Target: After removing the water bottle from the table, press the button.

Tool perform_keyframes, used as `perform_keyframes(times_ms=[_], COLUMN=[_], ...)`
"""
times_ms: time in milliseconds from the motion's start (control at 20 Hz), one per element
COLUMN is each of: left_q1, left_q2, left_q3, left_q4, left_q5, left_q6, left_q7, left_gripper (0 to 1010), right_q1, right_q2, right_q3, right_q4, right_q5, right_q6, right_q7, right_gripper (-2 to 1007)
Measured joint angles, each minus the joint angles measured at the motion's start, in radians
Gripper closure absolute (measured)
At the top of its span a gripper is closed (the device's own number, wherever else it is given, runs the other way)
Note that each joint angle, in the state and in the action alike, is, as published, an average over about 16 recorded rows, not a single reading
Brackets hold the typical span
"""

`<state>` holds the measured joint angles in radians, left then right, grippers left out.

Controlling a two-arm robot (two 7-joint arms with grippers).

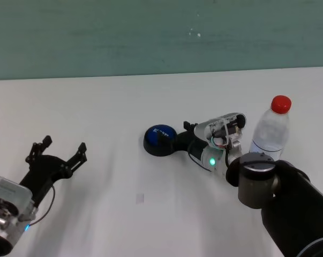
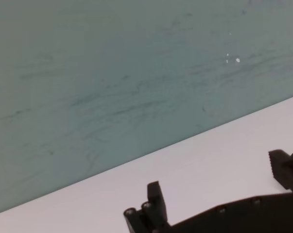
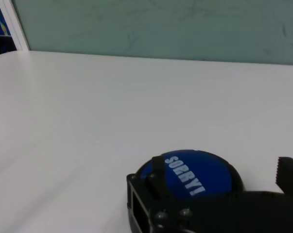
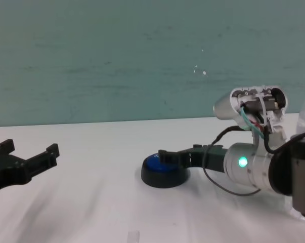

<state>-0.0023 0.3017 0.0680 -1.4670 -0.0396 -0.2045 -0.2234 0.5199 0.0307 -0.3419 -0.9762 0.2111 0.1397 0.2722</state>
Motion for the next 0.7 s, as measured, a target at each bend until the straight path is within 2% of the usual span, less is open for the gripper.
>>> perform_keyframes(times_ms=[350, 700], left_q1=[0.0, 0.0], left_q2=[0.0, 0.0], left_q3=[0.0, 0.0], left_q4=[0.0, 0.0], left_q5=[0.0, 0.0], left_q6=[0.0, 0.0], left_q7=[0.0, 0.0], left_gripper=[7, 7], right_q1=[-0.027, -0.1], right_q2=[0.004, 0.017], right_q3=[-0.006, -0.014], right_q4=[-0.068, -0.193], right_q5=[-0.004, -0.007], right_q6=[0.001, 0.026], right_q7=[-0.007, -0.026], right_gripper=[2, 2])
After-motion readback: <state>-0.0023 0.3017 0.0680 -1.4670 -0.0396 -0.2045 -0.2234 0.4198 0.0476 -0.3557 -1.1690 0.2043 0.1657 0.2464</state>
